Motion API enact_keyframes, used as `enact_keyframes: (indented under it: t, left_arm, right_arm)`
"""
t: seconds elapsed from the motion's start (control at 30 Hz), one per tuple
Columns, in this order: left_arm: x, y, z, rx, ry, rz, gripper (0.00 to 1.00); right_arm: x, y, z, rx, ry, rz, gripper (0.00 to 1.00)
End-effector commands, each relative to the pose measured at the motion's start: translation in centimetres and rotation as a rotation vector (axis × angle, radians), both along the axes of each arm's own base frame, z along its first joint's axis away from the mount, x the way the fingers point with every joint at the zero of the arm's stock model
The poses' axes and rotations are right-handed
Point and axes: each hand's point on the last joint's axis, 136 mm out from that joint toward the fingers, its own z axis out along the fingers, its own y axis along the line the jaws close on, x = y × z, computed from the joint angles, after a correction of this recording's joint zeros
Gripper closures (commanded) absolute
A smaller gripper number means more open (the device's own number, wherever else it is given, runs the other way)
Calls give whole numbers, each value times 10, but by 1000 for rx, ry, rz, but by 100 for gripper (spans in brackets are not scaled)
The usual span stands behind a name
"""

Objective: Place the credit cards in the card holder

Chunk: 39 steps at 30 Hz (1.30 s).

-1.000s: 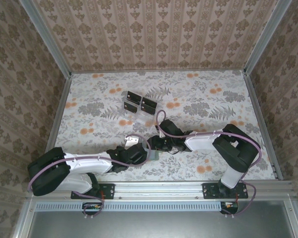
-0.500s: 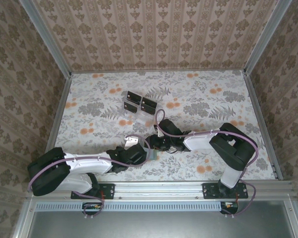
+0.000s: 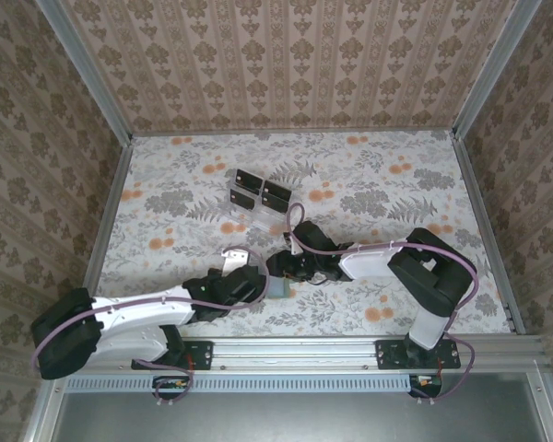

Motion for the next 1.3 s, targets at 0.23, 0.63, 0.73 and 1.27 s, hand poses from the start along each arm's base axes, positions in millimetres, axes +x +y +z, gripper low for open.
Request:
enact_keyframes:
  t: [0.23, 0.63, 0.73, 1.27]
  left_arm:
    - [6, 0, 10, -8, -20, -18, 0]
    - [6, -11, -10, 15, 20, -49, 0]
    - [3, -2, -18, 46, 42, -15, 0]
    - [-10, 27, -42, 78, 99, 75, 0]
  right_arm:
    - [4, -9, 30, -35, -93, -6, 49]
    - [0, -9, 4, -58, -45, -6, 50]
    - [-1, -10, -3, -70, -35, -4, 50]
    - [-1, -15, 14, -59, -82, -12, 49]
